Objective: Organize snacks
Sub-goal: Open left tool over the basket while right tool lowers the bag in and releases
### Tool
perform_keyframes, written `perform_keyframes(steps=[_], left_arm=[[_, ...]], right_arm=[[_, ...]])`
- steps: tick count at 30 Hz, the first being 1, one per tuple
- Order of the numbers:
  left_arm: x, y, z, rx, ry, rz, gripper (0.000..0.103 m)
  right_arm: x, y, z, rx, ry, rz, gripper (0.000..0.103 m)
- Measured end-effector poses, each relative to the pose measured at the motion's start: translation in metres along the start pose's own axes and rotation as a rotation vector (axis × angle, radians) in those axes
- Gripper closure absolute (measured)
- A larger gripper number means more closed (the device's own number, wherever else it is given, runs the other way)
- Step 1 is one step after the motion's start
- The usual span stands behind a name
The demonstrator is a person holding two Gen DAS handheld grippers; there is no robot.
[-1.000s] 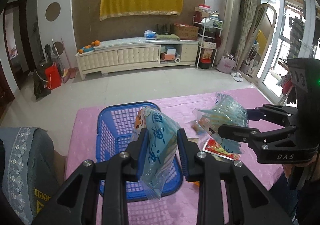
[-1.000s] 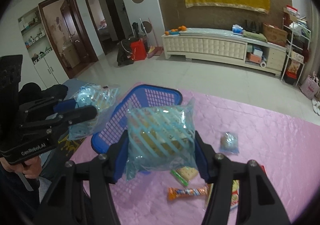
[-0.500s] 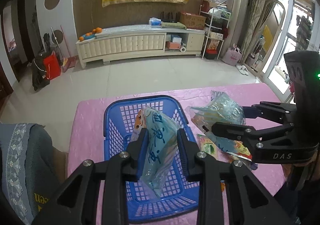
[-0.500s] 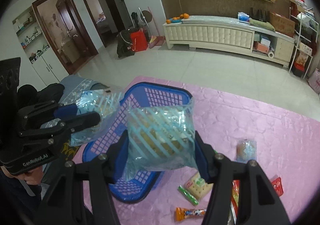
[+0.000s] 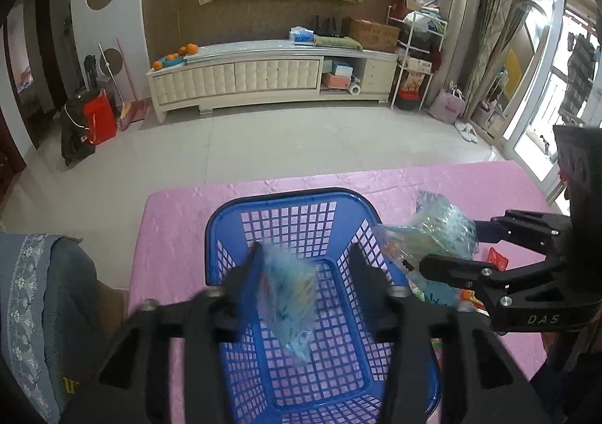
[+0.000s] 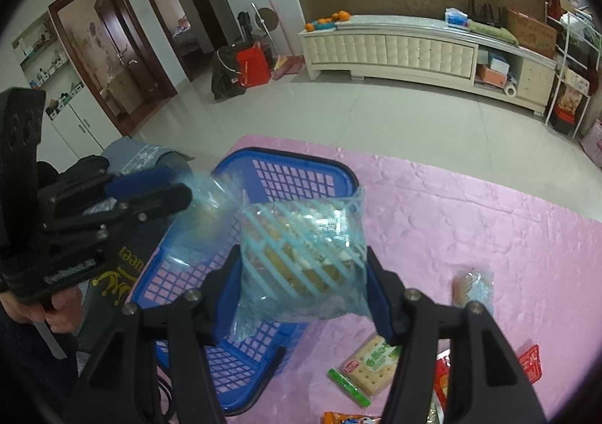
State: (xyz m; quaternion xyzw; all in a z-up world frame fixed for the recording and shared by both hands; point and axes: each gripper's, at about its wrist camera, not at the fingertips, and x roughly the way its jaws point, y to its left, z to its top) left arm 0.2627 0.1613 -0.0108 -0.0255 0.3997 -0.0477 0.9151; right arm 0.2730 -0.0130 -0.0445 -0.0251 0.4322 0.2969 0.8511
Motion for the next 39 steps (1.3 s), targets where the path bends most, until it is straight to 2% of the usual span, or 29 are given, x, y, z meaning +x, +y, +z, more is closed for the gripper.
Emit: perform_keyframes(steps=[4, 8, 17, 29, 39], left_arm=[[-0.011, 0.004, -0.002, -0.024, 0.003, 0.001, 0.041], [-0.022, 0.006, -0.009, -0.02, 0.007, -0.004, 0.037], [-0.044, 0.024, -0.026, -0.035, 0.017, 0.001, 0.034], [-0.033, 0.051, -0.036, -0.096, 0.044, 0.005, 0.034], [-0.006, 0.059, -0.04, -0.118, 0.086, -0.018, 0.034]], right_arm=[[-0.007, 0.001, 0.001, 0.016, -0.006, -0.004, 0.039], [-0.016, 0.009, 0.005, 0.005, -0.018, -0.008, 0.039], [-0.029, 0.042, 0.011, -0.05, -0.035, -0.013, 0.039], [0.017, 0.054, 0.029, -0.097, 0.036, -0.005, 0.039], [0.047, 0.055, 0.039, -0.151, 0.095, -0.064, 0.038]])
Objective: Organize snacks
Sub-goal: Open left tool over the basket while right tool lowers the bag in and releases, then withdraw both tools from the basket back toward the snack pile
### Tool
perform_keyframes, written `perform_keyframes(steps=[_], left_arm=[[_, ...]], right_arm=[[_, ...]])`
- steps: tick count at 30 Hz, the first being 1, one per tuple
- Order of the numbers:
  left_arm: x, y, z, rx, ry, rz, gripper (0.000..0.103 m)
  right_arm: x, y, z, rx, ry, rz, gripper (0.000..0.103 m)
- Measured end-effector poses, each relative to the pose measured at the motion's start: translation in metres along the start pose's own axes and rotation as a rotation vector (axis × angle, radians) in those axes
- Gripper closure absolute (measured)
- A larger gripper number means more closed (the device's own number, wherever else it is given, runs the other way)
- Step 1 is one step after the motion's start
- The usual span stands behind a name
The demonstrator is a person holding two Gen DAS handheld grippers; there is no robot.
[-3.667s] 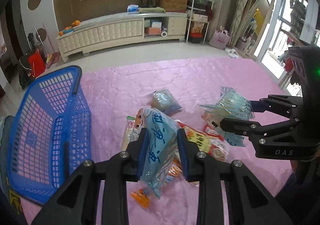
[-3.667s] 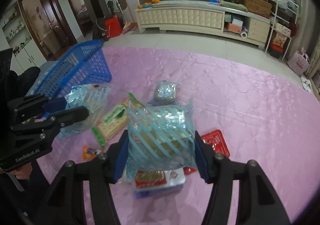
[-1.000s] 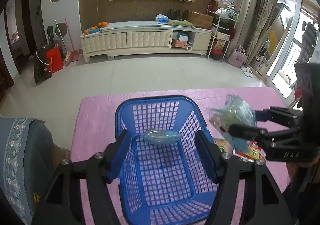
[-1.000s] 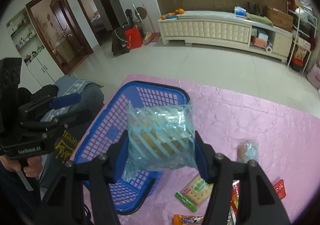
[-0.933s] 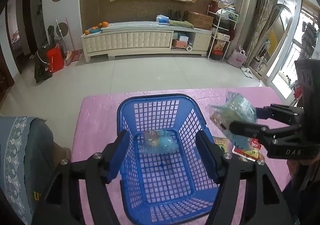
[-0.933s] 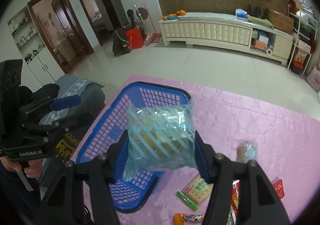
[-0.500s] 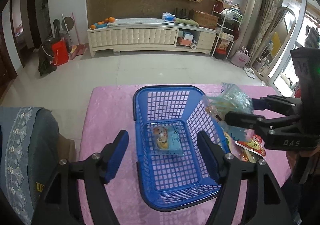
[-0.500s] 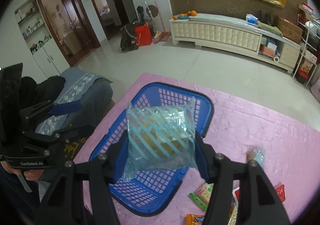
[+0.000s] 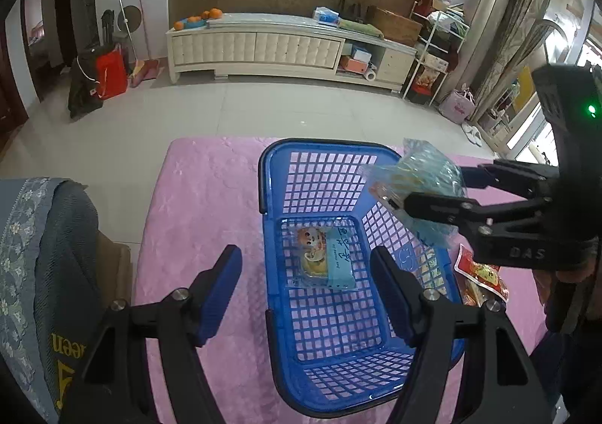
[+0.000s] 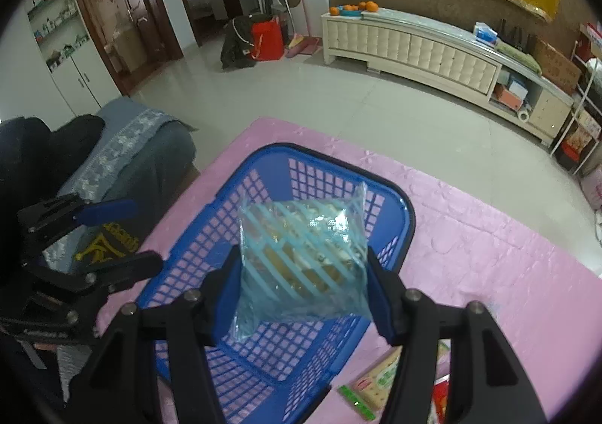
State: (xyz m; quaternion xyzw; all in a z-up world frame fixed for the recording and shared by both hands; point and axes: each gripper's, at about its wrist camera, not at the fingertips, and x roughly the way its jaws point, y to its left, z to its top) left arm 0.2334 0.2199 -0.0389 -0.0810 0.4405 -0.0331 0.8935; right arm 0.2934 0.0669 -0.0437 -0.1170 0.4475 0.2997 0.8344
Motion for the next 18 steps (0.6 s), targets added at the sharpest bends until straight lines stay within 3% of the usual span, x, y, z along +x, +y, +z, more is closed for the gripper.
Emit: perform_keyframes(steps=[2, 4, 7, 18], left_arm=[[0.003, 0.001, -0.001, 0.0, 0.004, 0.005, 0.034], [0.005, 0.005, -0.002, -0.015, 0.007, 0.007, 0.034], [0.003, 0.008, -0.006, -0.038, 0.015, 0.005, 0.034], [-0.032, -0.022, -0.015, -0.027, -0.006, 0.002, 0.034]], right_arm=[[0.008, -0.003, 0.003, 0.004, 0.009, 0.002, 0.036], [0.015, -0.006, 0.005, 0.012, 0.024, 0.006, 0.027], [0.019, -0.01, 0.004, 0.026, 0.017, -0.069, 0.013], [-0.044, -0.019, -0.024, 0.057, -0.037, -0.086, 0.009]])
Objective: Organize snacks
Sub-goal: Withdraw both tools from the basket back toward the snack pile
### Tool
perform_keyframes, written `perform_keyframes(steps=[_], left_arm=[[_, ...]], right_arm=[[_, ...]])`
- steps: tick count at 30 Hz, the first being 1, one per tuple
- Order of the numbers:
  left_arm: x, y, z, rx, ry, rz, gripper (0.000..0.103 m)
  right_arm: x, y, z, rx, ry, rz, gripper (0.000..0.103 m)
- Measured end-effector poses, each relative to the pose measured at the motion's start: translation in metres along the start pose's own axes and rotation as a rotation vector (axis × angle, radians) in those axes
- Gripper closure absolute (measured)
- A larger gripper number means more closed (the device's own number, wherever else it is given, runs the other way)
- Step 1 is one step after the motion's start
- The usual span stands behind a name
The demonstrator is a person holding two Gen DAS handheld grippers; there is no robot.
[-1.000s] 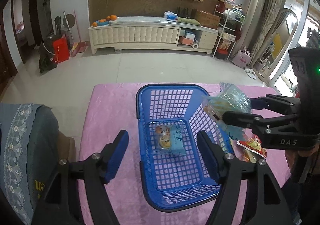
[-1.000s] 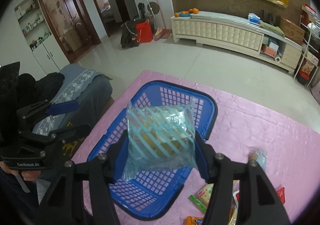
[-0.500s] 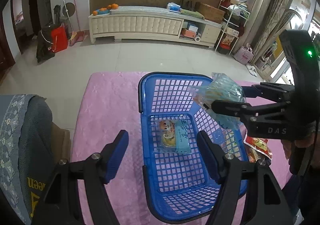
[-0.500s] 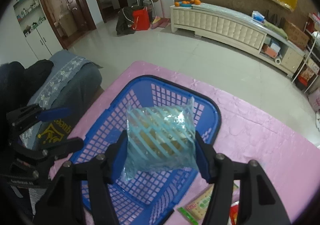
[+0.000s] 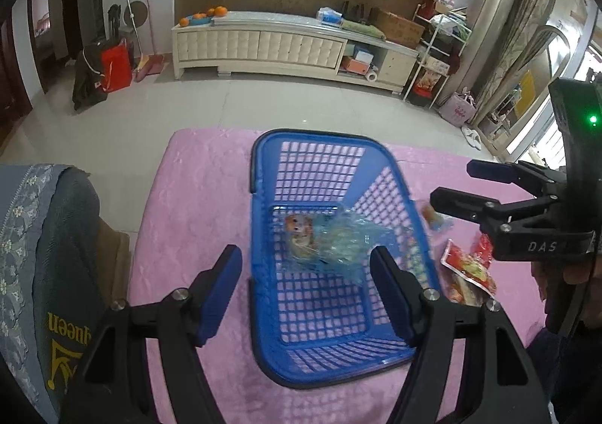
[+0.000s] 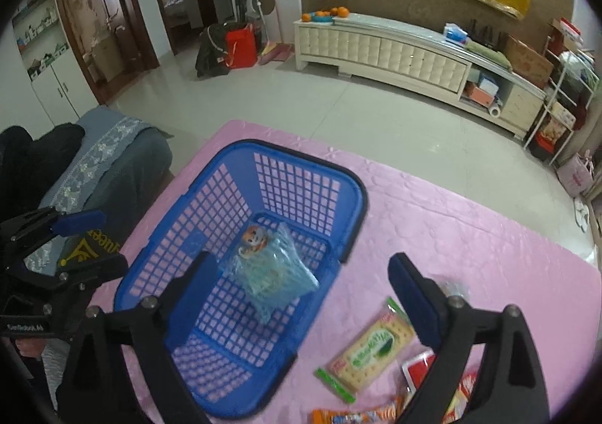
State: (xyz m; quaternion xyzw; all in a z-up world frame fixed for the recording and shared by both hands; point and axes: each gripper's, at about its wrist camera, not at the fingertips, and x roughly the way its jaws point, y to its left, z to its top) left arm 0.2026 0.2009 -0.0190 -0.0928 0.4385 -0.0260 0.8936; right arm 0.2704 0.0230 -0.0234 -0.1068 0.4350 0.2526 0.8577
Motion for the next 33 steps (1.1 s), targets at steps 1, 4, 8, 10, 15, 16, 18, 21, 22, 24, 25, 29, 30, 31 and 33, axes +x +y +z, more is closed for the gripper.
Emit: perform_keyframes(steps=[1, 4, 8, 10, 15, 16, 18, 21, 22, 24, 25, 29, 30, 31, 33], left_arm=[[-0.006, -0.007, -0.002, 0.01, -0.006, 0.001, 0.034], [-0.018, -0.021, -0.006, 0.031, -0.019, 0.003, 0.034], [-0.034, -0.044, -0.012, 0.059, -0.039, -0.002, 0.034], [-0.04, -0.054, -0.015, 0.074, -0.05, -0.009, 0.034], [-0.047, -0.08, -0.022, 0.11, -0.065, -0.023, 0.034], [-0.048, -0.087, -0.024, 0.119, -0.068, -0.025, 0.034], [-0.049, -0.095, -0.027, 0.128, -0.069, -0.032, 0.034], [-0.048, -0.11, -0.033, 0.143, -0.073, -0.044, 0.034], [-0.048, -0.116, -0.035, 0.154, -0.078, -0.053, 0.034], [-0.047, -0.124, -0.038, 0.174, -0.081, -0.06, 0.034], [-0.045, -0.131, -0.04, 0.186, -0.081, -0.063, 0.034], [-0.038, -0.15, -0.048, 0.22, -0.071, -0.077, 0.034], [-0.035, -0.154, -0.05, 0.227, -0.069, -0.08, 0.034], [-0.032, -0.159, -0.053, 0.237, -0.063, -0.084, 0.034], [-0.028, -0.167, -0.056, 0.246, -0.056, -0.091, 0.034]], right_arm=[[-0.005, 0.0, -0.001, 0.004, -0.003, 0.0, 0.008], [-0.03, -0.005, -0.009, 0.013, -0.027, -0.008, 0.008], [-0.057, -0.011, -0.02, 0.032, -0.047, 0.001, 0.008], [-0.07, -0.015, -0.027, 0.034, -0.055, 0.0, 0.008], [-0.092, -0.02, -0.043, 0.03, -0.068, 0.006, 0.008], [-0.096, -0.021, -0.048, 0.028, -0.07, 0.003, 0.008], [-0.103, -0.025, -0.055, 0.026, -0.076, -0.004, 0.008], [-0.114, -0.033, -0.07, 0.025, -0.085, -0.019, 0.008], [-0.118, -0.036, -0.075, 0.024, -0.087, -0.025, 0.008], [-0.123, -0.043, -0.084, 0.022, -0.089, -0.032, 0.008], [-0.126, -0.046, -0.087, 0.02, -0.089, -0.035, 0.008], [-0.136, -0.058, -0.106, 0.007, -0.101, -0.056, 0.008], [-0.137, -0.06, -0.109, 0.006, -0.102, -0.059, 0.008], [-0.138, -0.064, -0.113, 0.006, -0.103, -0.062, 0.008], [-0.138, -0.07, -0.12, 0.011, -0.101, -0.066, 0.008]])
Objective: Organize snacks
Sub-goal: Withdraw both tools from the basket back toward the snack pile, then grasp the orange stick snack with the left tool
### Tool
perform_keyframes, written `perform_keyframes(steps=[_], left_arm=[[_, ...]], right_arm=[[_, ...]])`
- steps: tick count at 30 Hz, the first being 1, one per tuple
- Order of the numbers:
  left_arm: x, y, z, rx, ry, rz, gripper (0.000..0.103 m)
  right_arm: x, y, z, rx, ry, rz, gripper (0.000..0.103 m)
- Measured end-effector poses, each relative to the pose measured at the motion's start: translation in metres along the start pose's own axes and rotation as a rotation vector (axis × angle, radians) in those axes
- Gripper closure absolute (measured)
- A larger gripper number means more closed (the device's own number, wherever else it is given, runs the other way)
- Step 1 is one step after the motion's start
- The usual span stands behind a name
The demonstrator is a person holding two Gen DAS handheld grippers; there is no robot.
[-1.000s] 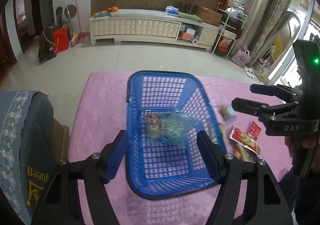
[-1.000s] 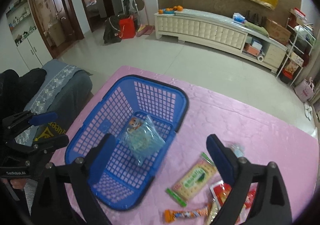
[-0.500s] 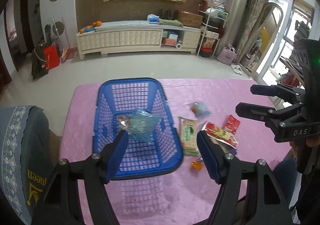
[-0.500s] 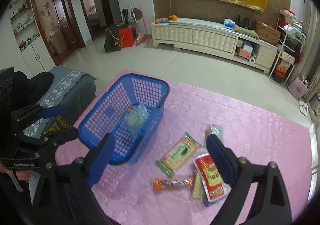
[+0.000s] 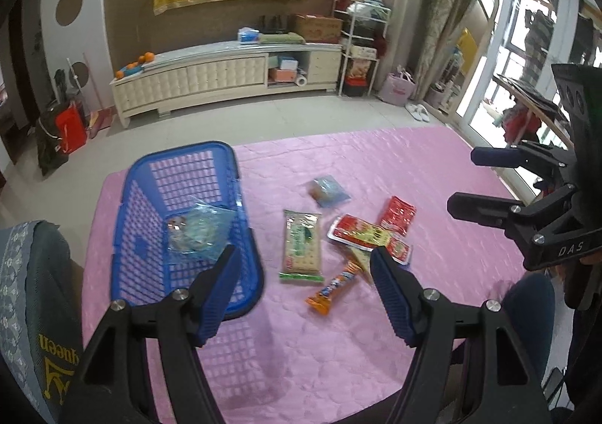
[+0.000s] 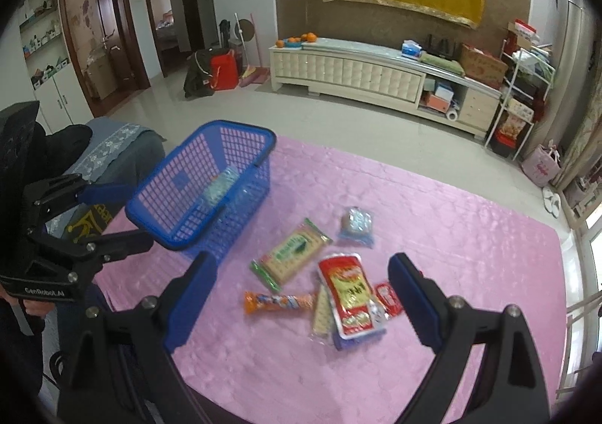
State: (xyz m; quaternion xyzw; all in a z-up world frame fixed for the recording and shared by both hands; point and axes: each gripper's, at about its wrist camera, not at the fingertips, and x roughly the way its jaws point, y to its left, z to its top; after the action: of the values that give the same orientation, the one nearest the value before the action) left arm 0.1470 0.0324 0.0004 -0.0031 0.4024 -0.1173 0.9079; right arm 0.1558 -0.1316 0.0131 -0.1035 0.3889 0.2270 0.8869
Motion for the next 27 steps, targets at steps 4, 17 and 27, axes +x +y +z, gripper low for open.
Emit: perform_keyframes(steps=[4, 17, 27], left_arm=[[0.015, -0.017, -0.005, 0.016, 0.026, -0.019, 0.034], [0.071, -0.063, -0.028, 0.132, 0.121, -0.047, 0.034], [0.121, -0.083, -0.055, 0.217, 0.204, -0.089, 0.035]], right_arm=[[0.002, -0.014, -0.015, 0.015, 0.017, 0.001, 0.008], [0.026, -0.057, -0.071, 0.121, 0.057, 0.017, 0.009], [0.058, -0.066, -0.105, 0.126, 0.096, 0.004, 0.009]])
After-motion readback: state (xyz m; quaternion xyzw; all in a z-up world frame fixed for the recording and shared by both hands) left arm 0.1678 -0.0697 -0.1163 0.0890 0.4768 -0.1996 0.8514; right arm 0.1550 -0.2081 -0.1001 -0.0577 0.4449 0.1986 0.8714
